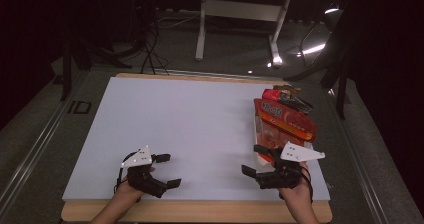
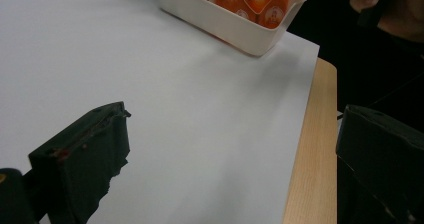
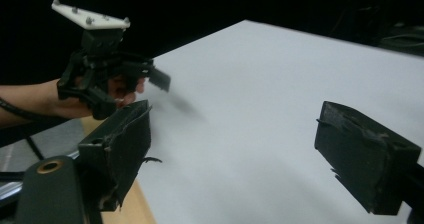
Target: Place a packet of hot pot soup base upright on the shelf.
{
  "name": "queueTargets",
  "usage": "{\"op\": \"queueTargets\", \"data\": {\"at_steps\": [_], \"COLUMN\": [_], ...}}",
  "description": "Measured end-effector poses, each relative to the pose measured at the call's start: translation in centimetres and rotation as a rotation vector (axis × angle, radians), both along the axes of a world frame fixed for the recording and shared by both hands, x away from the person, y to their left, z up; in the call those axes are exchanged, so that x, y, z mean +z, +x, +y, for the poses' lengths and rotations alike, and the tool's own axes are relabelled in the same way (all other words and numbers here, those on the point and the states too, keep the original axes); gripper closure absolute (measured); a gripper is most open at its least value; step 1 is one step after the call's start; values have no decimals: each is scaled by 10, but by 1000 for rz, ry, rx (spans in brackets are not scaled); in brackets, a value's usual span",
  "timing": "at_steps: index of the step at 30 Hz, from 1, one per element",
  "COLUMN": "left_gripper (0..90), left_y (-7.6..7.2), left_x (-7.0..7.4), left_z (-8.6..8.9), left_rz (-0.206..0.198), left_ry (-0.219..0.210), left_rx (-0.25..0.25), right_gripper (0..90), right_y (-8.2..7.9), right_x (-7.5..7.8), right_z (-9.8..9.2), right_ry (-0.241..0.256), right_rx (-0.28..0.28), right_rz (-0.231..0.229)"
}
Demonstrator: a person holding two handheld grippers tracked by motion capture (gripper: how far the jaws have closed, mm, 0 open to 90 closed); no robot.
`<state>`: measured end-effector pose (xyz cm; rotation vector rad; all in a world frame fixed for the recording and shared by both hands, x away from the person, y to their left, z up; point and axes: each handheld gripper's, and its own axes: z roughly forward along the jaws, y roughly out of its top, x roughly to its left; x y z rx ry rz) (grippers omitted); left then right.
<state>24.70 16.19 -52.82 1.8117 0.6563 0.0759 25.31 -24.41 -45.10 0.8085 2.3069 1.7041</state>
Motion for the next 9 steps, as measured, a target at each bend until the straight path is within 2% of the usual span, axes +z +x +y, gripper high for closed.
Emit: {"op": "queueTargets", "data": {"at_steps": [4,9], "left_gripper": [11,11], "left_y": [-1,-1], "left_x": [1,2], "left_z": [0,0], "left_rz": [-6,-16], "left_ry": [-3,1], "left_rx": [2,4], "right_gripper": [148,148], "right_y": [0,1], "right_x": [-12,-23], "right_z": [5,6], "right_ry": [-59,-82], "right_rx": [-6,-13], "right_rz": [-8,4]}}
